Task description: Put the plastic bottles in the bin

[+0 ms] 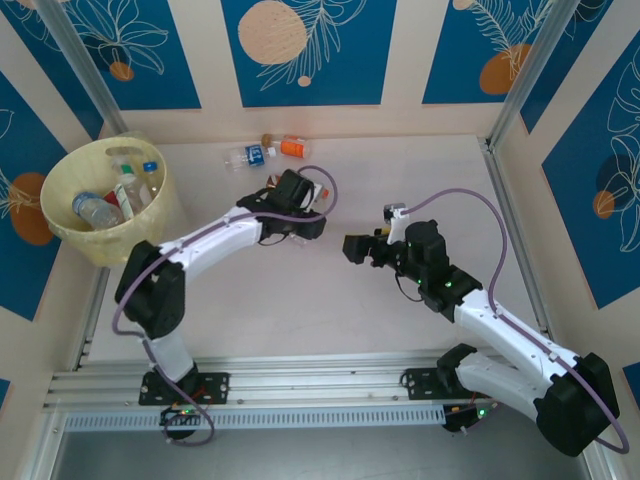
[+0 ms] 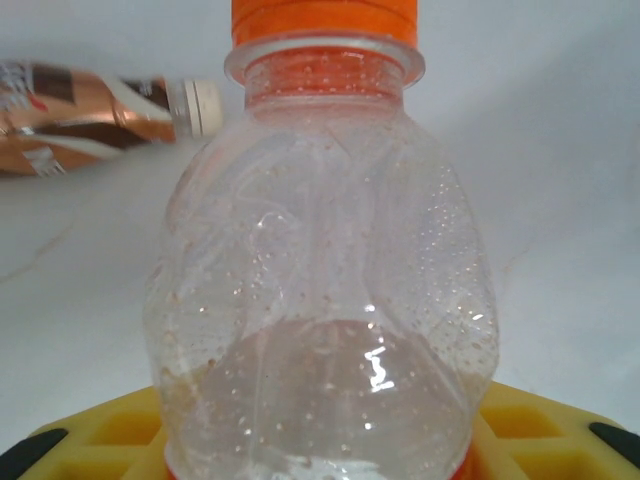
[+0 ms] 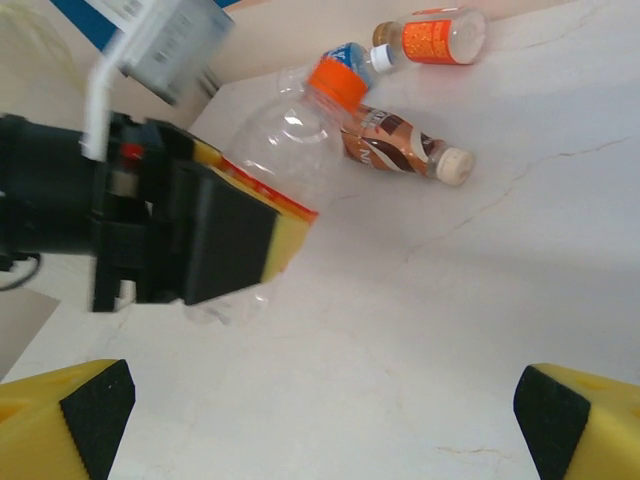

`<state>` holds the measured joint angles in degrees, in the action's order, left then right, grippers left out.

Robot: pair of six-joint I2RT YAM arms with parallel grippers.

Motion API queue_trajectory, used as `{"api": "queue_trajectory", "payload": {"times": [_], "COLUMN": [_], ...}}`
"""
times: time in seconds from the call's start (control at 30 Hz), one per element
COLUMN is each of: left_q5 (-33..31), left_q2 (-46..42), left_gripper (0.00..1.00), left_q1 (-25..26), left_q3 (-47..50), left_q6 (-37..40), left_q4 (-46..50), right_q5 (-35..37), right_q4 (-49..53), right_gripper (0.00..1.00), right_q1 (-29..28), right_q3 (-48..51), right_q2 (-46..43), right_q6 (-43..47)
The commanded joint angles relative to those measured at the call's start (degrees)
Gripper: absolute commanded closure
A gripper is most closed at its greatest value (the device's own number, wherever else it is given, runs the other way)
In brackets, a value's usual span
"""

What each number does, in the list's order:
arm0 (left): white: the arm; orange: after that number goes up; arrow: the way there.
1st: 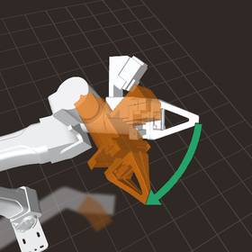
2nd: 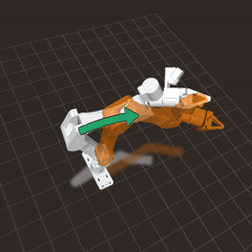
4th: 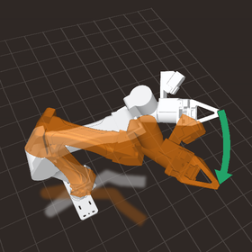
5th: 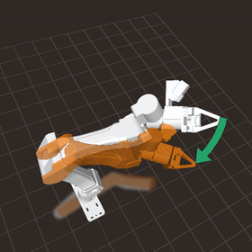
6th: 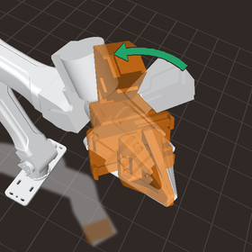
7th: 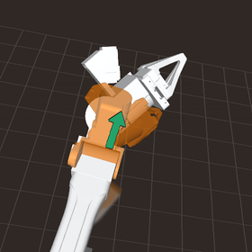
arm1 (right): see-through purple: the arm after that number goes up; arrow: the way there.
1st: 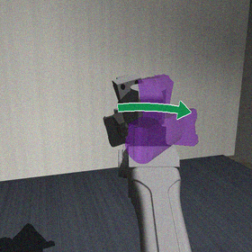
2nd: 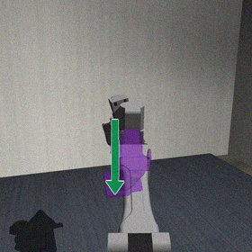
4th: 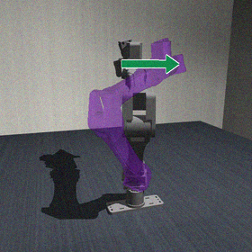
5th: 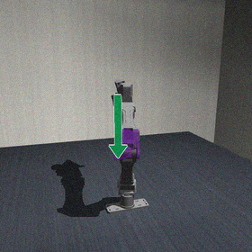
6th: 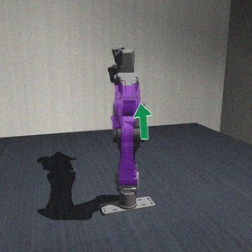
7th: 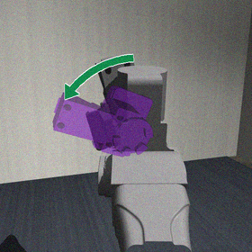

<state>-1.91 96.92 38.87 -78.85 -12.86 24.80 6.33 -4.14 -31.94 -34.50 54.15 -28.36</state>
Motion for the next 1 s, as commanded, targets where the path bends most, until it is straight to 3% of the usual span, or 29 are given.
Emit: {"api": "queue_trajectory", "payload": {"times": [0.0,0.43,0.77,0.97], "left_q5": [1.5,5.6,-2.9,-15.0], "left_q2": [-5.8,-20.8,-24.8,-31.0], "left_gripper": [0.65,0.63,0.61,0.61], "left_q1": [-0.8,-8.9,-13.4,-13.7], "left_q3": [0.6,-1.7,-11.9,-10.5], "left_q6": [1.3,-0.4,3.1,8.3], "left_q4": [-1.7,0.6,4.0,3.1], "right_q5": [-4.2,-11.4,-13.7,-13.8], "right_q4": [-4.6,-11.3,-11.2,-11.1], "right_gripper": [0.00,0.00,0.00,0.00], "right_q1": [0.2,0.1,-0.1,-0.4], "right_q3": [-0.4,-1.6,-5.6,-6.4], "right_q2": [-0.8,0.6,5.1,6.3], "right_q6": [1.9,2.6,2.4,2.8]}}
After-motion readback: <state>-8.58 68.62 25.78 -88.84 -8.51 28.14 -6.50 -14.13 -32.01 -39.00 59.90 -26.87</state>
